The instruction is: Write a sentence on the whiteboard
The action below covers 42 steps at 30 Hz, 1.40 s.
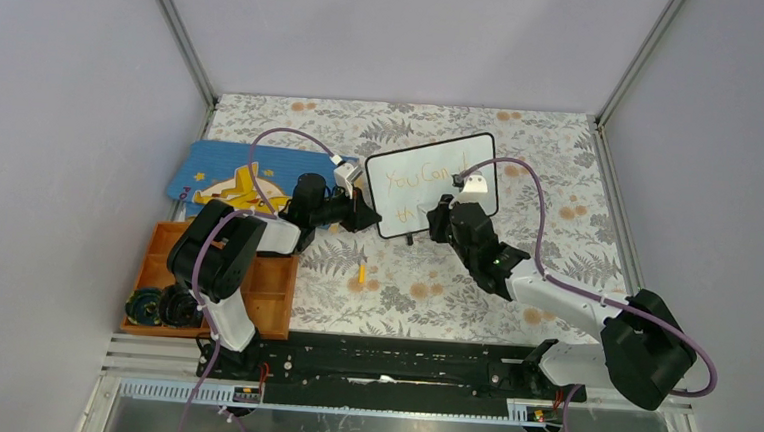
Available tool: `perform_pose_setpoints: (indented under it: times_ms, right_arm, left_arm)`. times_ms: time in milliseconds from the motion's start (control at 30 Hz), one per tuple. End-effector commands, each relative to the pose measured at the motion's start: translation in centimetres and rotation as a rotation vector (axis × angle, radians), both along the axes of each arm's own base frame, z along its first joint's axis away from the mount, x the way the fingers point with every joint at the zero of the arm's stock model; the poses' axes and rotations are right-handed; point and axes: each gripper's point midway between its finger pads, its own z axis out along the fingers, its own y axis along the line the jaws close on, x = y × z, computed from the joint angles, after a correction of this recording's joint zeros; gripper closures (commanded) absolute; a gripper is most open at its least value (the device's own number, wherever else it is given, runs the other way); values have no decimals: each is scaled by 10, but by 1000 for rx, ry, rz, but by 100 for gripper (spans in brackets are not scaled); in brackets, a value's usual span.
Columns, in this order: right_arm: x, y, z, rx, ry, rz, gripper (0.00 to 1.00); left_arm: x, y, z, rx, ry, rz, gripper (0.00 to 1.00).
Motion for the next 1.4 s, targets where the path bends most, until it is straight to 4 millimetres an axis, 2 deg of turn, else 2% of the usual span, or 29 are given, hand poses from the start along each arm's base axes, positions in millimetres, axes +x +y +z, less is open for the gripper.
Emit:
perform_pose_setpoints:
  times_ms: [0,400,867,1367]
  right_arm:
    - [17,4,36,63,-87,-38,100]
    - [17,3,22,28,-62,-43,100]
    - [4,-9,-2,-13,-13,-43,100]
    - [-3,-12,-15,-23,21,-34,100]
  left_arm:
    - [0,2,-7,57,-15,6,80]
    - [0,1,-8,58,-14,5,80]
    - [0,1,-8,60,-13,5,80]
    - [0,1,-8,60,-12,4,80]
